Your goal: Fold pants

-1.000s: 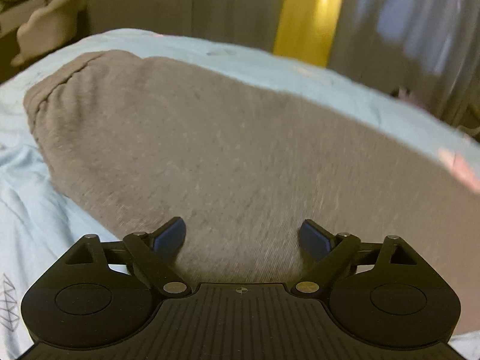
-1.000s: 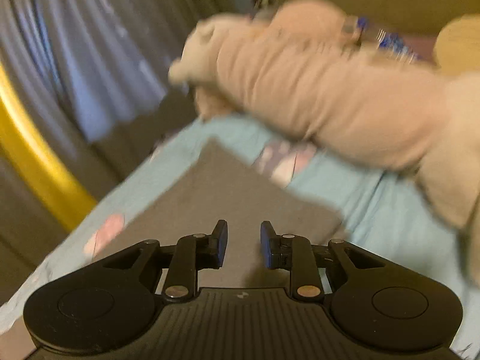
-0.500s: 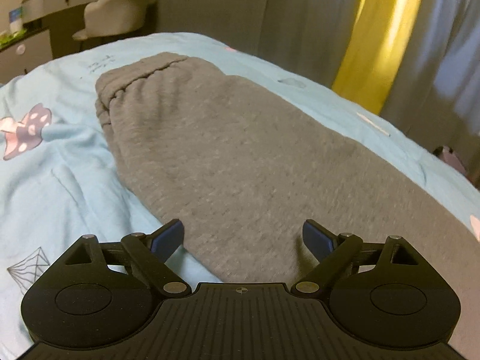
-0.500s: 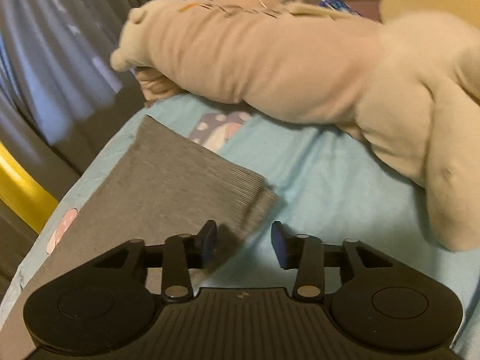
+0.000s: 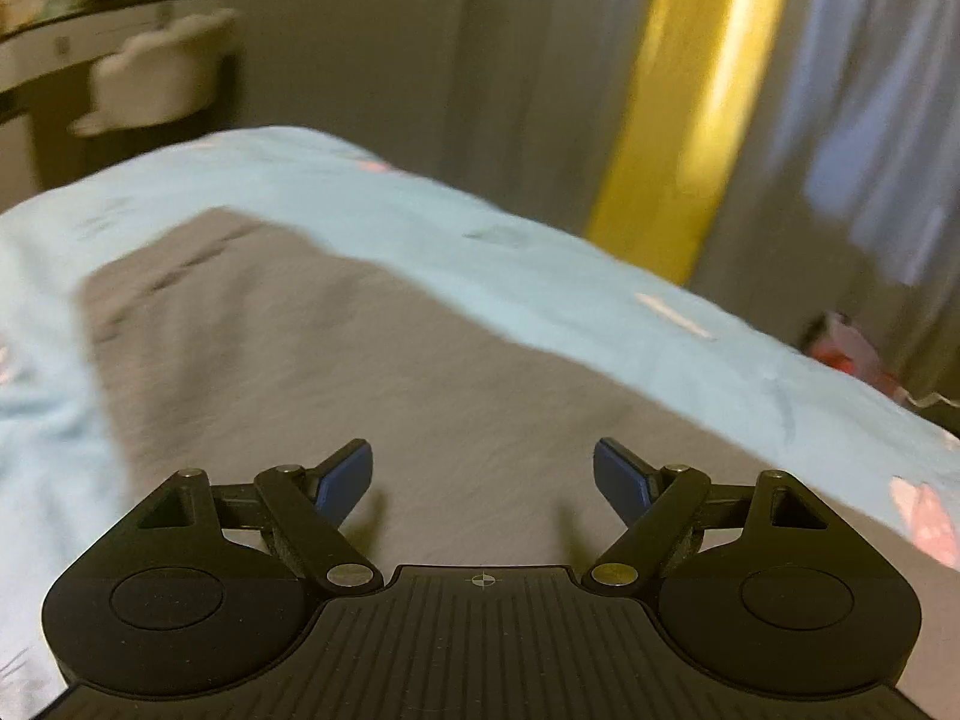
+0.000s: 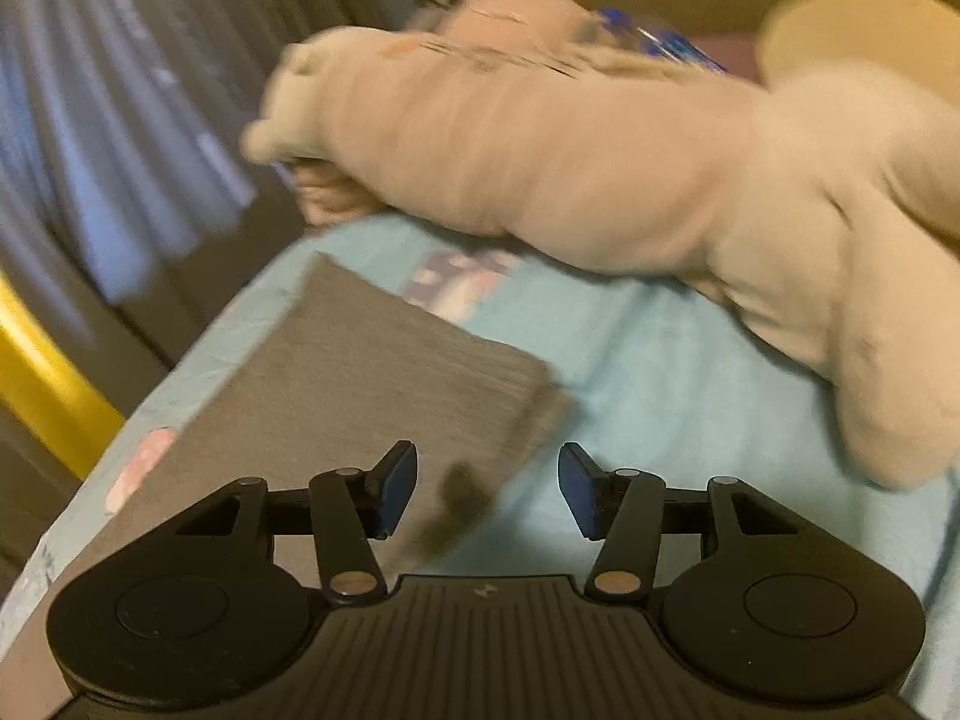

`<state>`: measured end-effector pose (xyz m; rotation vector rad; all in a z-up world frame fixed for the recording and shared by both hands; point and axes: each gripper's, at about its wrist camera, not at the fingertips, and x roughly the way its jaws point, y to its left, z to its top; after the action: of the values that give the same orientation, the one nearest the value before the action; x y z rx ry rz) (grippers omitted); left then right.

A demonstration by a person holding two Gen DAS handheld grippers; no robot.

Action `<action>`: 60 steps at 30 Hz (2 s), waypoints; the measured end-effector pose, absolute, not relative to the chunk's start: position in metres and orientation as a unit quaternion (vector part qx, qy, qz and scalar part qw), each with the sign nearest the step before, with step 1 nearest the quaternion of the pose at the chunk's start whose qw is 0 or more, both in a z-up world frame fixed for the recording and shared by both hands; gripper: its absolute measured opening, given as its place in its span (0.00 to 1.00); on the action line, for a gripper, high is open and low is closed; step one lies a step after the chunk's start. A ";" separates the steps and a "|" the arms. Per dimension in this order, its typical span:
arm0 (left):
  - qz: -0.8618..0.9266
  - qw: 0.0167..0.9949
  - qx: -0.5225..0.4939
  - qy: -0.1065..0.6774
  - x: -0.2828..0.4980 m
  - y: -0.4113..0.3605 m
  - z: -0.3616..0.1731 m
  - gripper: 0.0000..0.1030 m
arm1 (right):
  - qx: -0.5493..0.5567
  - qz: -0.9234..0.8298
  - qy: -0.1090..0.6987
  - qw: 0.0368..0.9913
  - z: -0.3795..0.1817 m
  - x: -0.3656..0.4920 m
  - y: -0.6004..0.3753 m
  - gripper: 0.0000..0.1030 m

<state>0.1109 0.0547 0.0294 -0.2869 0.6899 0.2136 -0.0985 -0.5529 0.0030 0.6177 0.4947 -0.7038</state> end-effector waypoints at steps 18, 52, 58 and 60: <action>0.043 0.945 0.051 0.320 0.219 -0.028 -0.051 1.00 | 0.087 -0.014 0.345 0.934 -0.036 0.178 -0.345 0.47; 0.101 0.918 0.012 0.382 0.079 0.002 -0.029 1.00 | 0.462 -0.291 0.236 0.803 -0.035 -0.122 -0.641 0.43; 0.127 0.919 -0.044 0.372 0.067 0.018 -0.012 1.00 | 0.500 -0.256 0.226 0.796 -0.035 -0.109 -0.641 0.31; 0.130 0.915 -0.059 0.377 0.064 0.022 -0.012 1.00 | 0.525 -0.251 0.232 0.779 -0.044 -0.107 -0.647 0.31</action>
<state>0.0638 0.0219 -0.0120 -0.1214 0.7757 0.2679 -0.1075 -0.6474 -0.0439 1.1348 0.5021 -0.5420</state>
